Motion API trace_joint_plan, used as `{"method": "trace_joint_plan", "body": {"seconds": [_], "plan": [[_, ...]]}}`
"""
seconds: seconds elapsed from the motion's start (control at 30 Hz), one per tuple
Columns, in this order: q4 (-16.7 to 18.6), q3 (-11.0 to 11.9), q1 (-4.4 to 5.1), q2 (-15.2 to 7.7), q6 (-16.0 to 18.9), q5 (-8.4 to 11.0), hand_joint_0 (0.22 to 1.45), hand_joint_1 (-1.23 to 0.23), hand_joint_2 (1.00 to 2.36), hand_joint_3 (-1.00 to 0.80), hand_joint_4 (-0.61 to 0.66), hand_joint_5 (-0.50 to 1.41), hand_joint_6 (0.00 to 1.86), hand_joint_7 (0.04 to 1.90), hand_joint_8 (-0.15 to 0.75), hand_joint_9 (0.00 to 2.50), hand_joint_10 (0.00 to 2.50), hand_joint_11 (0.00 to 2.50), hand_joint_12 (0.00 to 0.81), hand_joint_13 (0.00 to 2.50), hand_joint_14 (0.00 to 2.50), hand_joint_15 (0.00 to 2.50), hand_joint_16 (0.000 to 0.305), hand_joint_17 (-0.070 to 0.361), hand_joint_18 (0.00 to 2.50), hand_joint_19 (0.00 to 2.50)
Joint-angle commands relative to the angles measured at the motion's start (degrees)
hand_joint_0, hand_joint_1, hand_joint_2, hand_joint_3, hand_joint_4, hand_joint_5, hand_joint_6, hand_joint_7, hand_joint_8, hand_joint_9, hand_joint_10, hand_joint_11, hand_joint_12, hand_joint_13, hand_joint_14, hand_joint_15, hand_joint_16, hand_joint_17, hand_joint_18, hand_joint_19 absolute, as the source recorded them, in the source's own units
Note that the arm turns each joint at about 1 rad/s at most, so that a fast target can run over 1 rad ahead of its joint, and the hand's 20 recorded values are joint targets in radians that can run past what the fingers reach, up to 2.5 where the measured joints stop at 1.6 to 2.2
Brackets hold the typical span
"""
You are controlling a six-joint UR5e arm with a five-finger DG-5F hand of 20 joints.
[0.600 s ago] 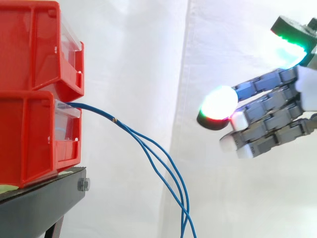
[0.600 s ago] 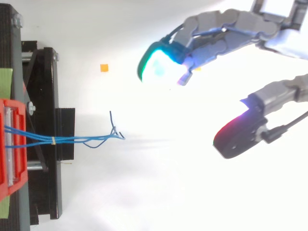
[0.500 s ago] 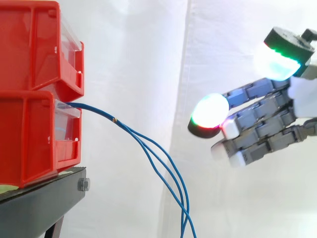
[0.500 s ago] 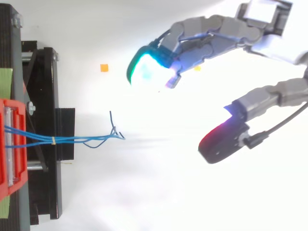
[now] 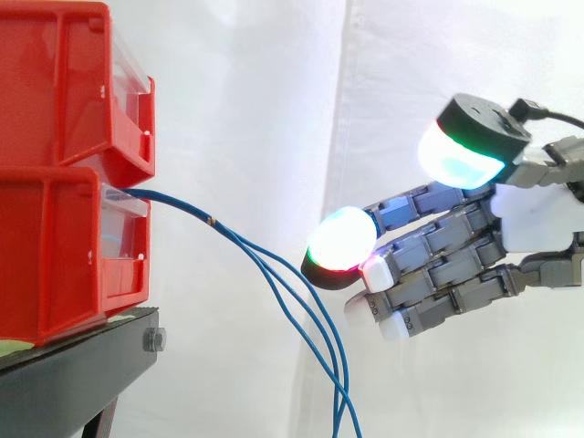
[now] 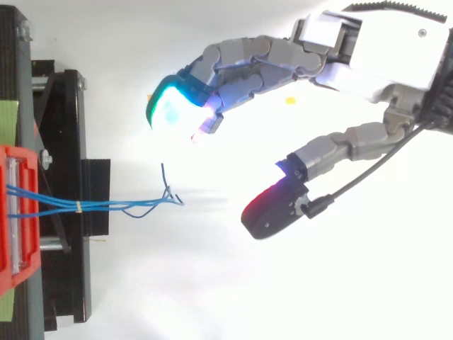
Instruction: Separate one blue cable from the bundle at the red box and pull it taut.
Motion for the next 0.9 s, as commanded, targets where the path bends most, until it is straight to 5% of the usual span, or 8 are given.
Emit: {"method": "trace_joint_plan", "body": {"seconds": [0.0, 0.17, 0.37, 0.6, 0.73, 0.87], "plan": [[1.5, 0.0, -0.04, -0.3, -0.6, 0.1, 0.44, -0.66, 1.0, -0.5, 0.28, -0.19, 0.5, 0.92, 0.323, 0.51, 0.01, 0.57, 0.425, 0.4, 0.01, 0.3, 0.056, 0.127, 0.26, 0.4], [3.2, 0.3, -0.04, -2.1, -0.9, -0.07, 0.44, -0.57, 1.0, -0.5, 0.3, -0.17, 0.5, 0.92, 0.33, 0.61, 0.02, 0.57, 0.426, 0.43, 0.01, 0.32, 0.058, 0.13, 0.29, 0.42], [2.2, 7.6, -0.75, -7.9, 2.4, -3.85, 0.44, -0.54, 1.0, -0.5, 0.32, -0.16, 0.5, 0.93, 0.331, 0.63, 0.02, 0.58, 0.426, 0.46, 0.01, 0.33, 0.058, 0.131, 0.31, 0.43], [3.3, 8.0, -0.48, -8.2, 0.6, -3.5, 0.49, -0.66, 1.0, -0.5, 0.31, -0.15, 0.5, 0.95, 0.314, 0.65, 0.02, 0.6, 0.406, 0.48, 0.01, 0.35, 0.054, 0.122, 0.35, 0.47], [5.4, 8.7, -0.66, -11.8, 3.1, -4.38, 0.51, -0.72, 1.0, -0.5, 0.3, -0.15, 0.5, 0.95, 0.308, 0.67, 0.02, 0.62, 0.402, 0.5, 0.01, 0.36, 0.053, 0.119, 0.37, 0.49], [5.4, 9.4, -0.39, -11.8, 4.6, -5.17, 0.52, -0.75, 1.0, -0.5, 0.3, -0.14, 0.5, 0.96, 0.305, 0.68, 0.02, 0.63, 0.398, 0.5, 0.02, 0.37, 0.052, 0.117, 0.38, 0.5]]}}
